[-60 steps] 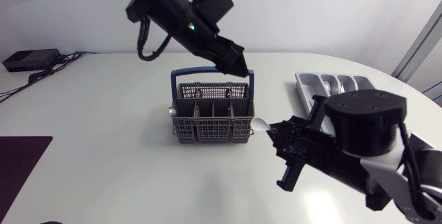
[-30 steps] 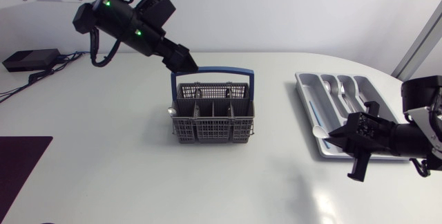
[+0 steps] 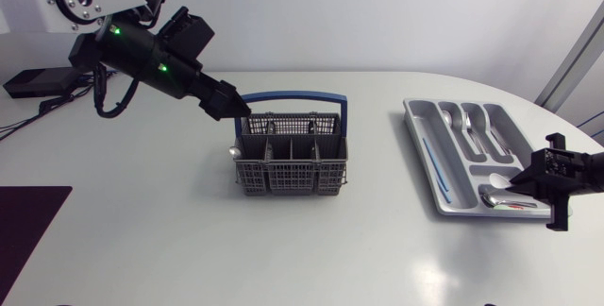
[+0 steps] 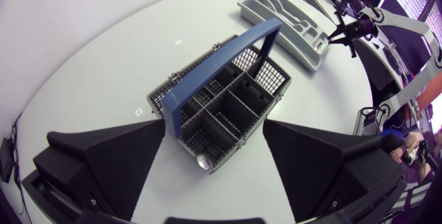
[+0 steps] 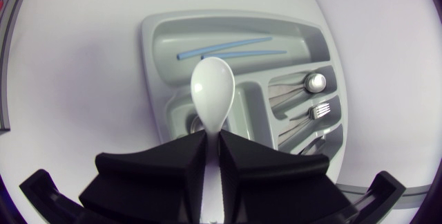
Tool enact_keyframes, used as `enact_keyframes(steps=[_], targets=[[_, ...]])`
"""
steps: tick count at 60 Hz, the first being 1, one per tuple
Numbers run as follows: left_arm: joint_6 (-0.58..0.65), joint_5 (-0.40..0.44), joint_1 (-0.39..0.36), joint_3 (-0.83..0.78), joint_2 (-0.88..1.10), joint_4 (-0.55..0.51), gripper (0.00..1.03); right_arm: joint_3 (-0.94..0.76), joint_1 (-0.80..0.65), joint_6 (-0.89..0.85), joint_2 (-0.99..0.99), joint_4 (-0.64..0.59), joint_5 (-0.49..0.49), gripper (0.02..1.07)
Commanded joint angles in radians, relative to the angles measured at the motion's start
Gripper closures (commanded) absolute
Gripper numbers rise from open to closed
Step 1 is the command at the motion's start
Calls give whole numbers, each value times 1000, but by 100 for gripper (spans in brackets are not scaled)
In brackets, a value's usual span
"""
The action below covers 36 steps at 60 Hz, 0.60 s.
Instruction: Unload the cutlery basket into the drawer organizer.
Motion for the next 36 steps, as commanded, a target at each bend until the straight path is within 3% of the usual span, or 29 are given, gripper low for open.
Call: enact_keyframes(steps=[1, 13, 32, 36], targets=[[-30, 13, 8, -39, -33, 5, 5, 35, -35, -122, 61, -20, 13, 97], [-65, 13, 5, -65, -44, 5, 5, 82, -61, -179, 144, -7, 45, 97], [-103, 15, 1, -83, -62, 5, 5, 36, -35, -212, 214, 151, 113, 96], [-108, 15, 1, -88, -67, 5, 5, 23, -32, -212, 216, 174, 117, 88]])
